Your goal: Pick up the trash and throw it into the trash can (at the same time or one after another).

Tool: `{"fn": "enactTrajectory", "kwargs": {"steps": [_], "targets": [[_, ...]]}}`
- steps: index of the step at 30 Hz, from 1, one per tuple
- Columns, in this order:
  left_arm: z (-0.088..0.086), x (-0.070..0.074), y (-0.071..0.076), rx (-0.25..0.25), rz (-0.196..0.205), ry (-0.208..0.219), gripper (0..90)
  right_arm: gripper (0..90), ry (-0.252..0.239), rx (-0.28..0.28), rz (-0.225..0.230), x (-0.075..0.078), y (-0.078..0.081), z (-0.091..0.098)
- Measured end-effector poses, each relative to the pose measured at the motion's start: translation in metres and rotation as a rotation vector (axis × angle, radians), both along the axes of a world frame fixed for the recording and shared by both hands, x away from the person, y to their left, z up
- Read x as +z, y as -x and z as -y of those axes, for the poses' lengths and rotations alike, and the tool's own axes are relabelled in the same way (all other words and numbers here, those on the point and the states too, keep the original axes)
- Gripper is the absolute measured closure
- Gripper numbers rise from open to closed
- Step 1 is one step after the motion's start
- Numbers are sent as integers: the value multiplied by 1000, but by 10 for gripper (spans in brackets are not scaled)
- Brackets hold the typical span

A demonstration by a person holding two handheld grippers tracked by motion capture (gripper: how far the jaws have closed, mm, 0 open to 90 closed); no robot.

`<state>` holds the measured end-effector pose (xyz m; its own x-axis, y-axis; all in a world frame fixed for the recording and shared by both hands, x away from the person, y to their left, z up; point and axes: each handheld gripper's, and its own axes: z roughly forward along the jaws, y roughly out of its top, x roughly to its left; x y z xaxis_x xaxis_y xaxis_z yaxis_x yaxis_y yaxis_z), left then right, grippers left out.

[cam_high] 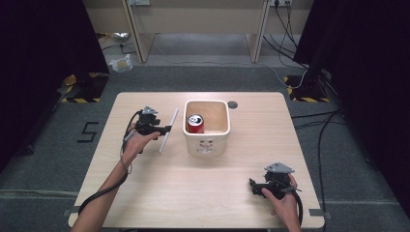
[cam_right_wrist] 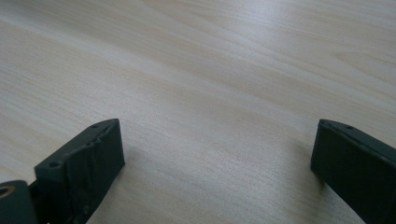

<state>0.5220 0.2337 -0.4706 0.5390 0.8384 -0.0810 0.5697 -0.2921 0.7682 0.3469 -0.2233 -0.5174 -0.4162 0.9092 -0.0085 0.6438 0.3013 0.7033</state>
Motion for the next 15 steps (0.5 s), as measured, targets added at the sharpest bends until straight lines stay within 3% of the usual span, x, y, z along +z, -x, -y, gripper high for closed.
{"fn": "enactTrajectory", "kwargs": {"steps": [9,15], "targets": [[6,-14,-5,5,-19,-10,382,29,1,1,-1,0,0,0],[7,-22,-7,5,-34,-37,458,29,1,1,-1,0,0,0]]}}
